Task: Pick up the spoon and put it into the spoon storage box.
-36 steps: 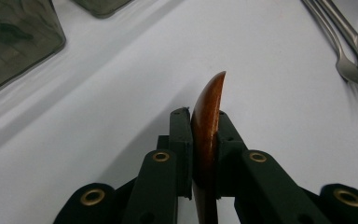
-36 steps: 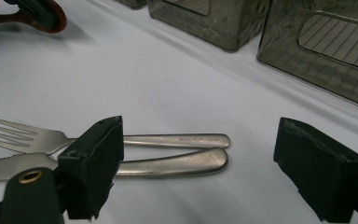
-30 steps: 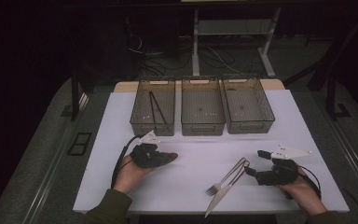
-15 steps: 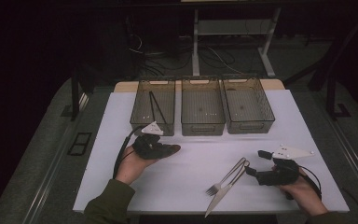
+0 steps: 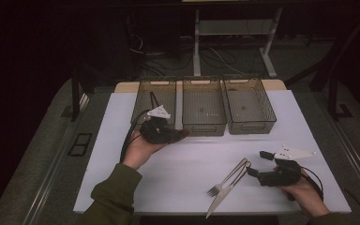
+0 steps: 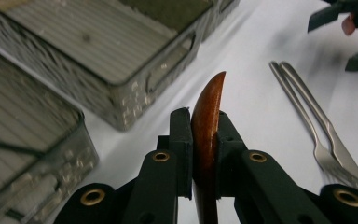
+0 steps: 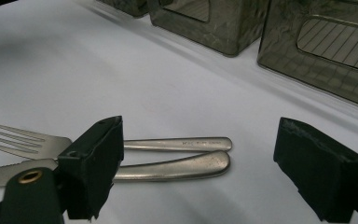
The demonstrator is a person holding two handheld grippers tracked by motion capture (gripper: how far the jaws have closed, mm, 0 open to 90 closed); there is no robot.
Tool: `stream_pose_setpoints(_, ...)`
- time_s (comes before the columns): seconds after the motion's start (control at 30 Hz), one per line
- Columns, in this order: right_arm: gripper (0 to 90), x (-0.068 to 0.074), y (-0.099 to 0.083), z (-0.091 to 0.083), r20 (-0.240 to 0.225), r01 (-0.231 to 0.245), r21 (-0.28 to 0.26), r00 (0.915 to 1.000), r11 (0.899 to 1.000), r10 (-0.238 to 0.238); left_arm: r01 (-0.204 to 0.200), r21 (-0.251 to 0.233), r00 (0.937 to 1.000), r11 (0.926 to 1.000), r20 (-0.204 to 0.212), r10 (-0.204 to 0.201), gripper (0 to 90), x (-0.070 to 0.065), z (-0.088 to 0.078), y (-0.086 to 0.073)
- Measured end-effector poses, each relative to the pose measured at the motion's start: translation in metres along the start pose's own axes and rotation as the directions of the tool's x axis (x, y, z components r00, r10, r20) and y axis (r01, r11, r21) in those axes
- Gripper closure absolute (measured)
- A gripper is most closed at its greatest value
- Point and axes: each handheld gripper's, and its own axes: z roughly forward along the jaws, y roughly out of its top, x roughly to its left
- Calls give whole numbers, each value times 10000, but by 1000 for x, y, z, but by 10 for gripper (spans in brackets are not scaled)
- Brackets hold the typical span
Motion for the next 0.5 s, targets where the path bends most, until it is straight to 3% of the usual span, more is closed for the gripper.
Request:
stream_pose_setpoints(0.3,151,-1,0,-1,-3,-36,-89,10000,10000,36,-230,-89,9997,9997,-52,230,804,3,10,25)
stream_pose_setpoints(0.5,151,-1,0,-3,34,-93,-158,10000,9998,94,-216,-484,9997,9986,-129,210,804,6,22,40)
